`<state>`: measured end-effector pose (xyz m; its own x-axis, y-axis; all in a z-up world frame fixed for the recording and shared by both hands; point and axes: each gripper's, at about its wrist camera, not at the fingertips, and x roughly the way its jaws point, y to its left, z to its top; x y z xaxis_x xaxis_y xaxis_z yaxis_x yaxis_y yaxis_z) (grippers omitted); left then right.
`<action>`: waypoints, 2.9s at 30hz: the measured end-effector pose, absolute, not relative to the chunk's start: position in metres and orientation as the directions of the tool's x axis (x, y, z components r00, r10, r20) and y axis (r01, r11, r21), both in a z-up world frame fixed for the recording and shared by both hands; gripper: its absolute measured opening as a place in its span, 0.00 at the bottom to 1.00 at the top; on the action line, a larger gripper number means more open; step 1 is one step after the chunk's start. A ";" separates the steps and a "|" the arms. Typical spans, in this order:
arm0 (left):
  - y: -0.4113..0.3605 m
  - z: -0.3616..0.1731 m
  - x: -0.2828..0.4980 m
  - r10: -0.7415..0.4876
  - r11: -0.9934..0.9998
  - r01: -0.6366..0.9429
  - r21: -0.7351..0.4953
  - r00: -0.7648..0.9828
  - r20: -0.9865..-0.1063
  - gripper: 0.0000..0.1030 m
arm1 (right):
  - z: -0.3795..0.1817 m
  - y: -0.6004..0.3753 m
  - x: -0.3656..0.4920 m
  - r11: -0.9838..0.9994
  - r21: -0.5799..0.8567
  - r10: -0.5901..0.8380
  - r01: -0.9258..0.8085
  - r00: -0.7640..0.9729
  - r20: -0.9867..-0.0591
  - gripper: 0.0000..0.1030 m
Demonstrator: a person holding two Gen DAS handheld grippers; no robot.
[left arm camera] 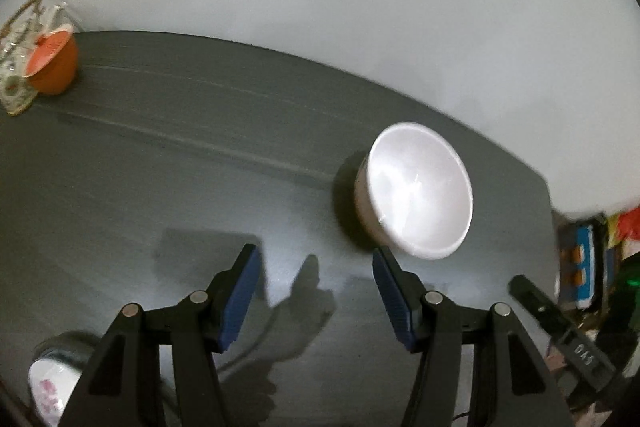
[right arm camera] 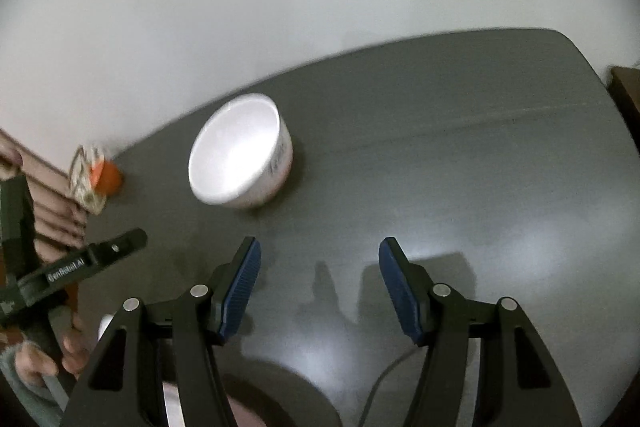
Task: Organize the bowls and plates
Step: 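Move the left tool to the white 'Rabbit' bowl and grip its rim, then lift the 'Rabbit' bowl with the left tool over the nested bowls, then lower the 'Rabbit' bowl into the nested bowls with the left tool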
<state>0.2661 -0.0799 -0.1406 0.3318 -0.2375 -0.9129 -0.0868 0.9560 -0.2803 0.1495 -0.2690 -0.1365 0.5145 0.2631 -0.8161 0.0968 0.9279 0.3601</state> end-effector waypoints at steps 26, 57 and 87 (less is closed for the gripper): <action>-0.120 -0.185 0.312 -0.323 0.934 -0.078 -0.350 0.235 -0.917 0.14 | -0.189 -0.220 0.253 0.917 0.387 0.322 0.101 0.387 -0.864 0.23; -0.075 -0.029 0.049 -0.260 0.952 -0.056 -0.300 0.364 -0.894 0.14 | -0.050 -0.185 0.020 0.922 0.386 0.349 -0.027 0.488 -0.800 0.25; -0.072 -0.112 0.015 -0.240 0.957 -0.121 -0.264 0.180 -0.954 0.14 | -0.131 -0.174 -0.033 0.918 0.396 0.365 0.037 0.316 -0.876 0.26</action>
